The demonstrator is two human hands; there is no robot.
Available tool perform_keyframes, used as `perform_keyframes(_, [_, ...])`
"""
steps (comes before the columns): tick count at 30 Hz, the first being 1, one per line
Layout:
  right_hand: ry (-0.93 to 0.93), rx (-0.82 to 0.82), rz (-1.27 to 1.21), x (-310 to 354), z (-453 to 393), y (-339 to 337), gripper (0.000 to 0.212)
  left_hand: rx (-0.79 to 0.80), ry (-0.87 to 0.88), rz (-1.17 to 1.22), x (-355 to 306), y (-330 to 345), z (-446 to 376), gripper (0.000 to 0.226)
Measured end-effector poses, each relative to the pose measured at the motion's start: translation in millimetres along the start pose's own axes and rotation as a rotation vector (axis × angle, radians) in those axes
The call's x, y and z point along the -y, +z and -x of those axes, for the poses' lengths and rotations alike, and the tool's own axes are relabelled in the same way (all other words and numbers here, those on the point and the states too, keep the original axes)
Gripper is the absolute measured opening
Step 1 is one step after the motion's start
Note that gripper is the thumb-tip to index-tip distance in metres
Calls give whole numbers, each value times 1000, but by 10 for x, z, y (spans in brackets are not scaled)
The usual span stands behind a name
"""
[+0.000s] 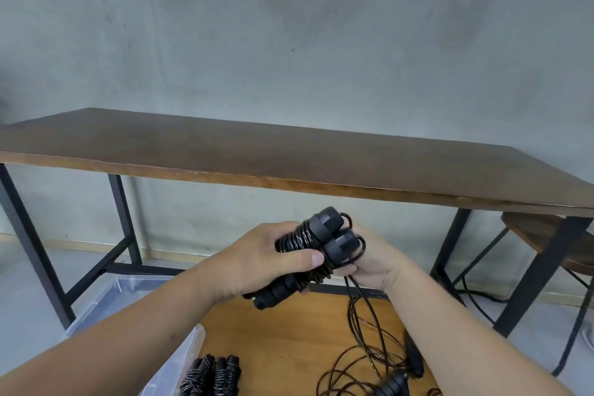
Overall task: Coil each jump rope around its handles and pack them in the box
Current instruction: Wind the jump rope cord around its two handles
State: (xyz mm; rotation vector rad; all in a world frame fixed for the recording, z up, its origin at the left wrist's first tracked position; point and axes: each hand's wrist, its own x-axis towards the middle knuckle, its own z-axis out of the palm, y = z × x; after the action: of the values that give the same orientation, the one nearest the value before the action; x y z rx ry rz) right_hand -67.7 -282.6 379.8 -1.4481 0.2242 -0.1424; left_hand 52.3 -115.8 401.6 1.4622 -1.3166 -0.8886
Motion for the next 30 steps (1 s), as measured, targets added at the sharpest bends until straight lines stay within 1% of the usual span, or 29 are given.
perform_keyframes(2, [5,-113,-68,-123,4,34,35,-73,-46,9,36,-28,-18,34])
perform_keyframes(6, [-2,-242,-60,-261,16,159,19,-144,-117,-50,135,-69,-60,27])
perform_keyframes(9, [28,-297,-1,-316,80,224,18,-170,-132,-98,193,-87,-91,31])
perform_keyframes(11, [69,-297,17,-354,139,267,24,-192,-92,-111,218,-122,-109,28])
perform_keyframes(13, [109,-307,97,-387,185,309,27,-204,-70,-142,241,-147,-124,25])
perform_keyframes(16, [184,-310,368,-409,234,374,26,-229,-77,-271,327,-163,-166,25])
perform_keyframes(18, [220,-300,654,-400,252,407,30,-247,-118,-420,384,-169,-187,28])
perform_keyframes(20, [229,-279,899,-360,264,427,32,-230,-164,-649,396,-151,-186,36])
perform_keyframes(22, [242,-242,1032,-279,277,436,32,-183,-165,-912,374,-98,-189,46])
perform_keyframes(24, [264,-197,1162,-173,296,473,30,-129,-151,-1110,358,-42,-199,51])
perform_keyframes(26, [256,-152,1333,-56,325,533,25,-74,-142,-1232,353,3,-216,51])
perform_keyframes(28, [206,-97,1559,75,360,603,16,-24,-133,-1300,332,49,-224,48])
perform_keyframes(30, [141,-33,1746,232,379,647,16,33,-125,-1337,295,97,-231,47])
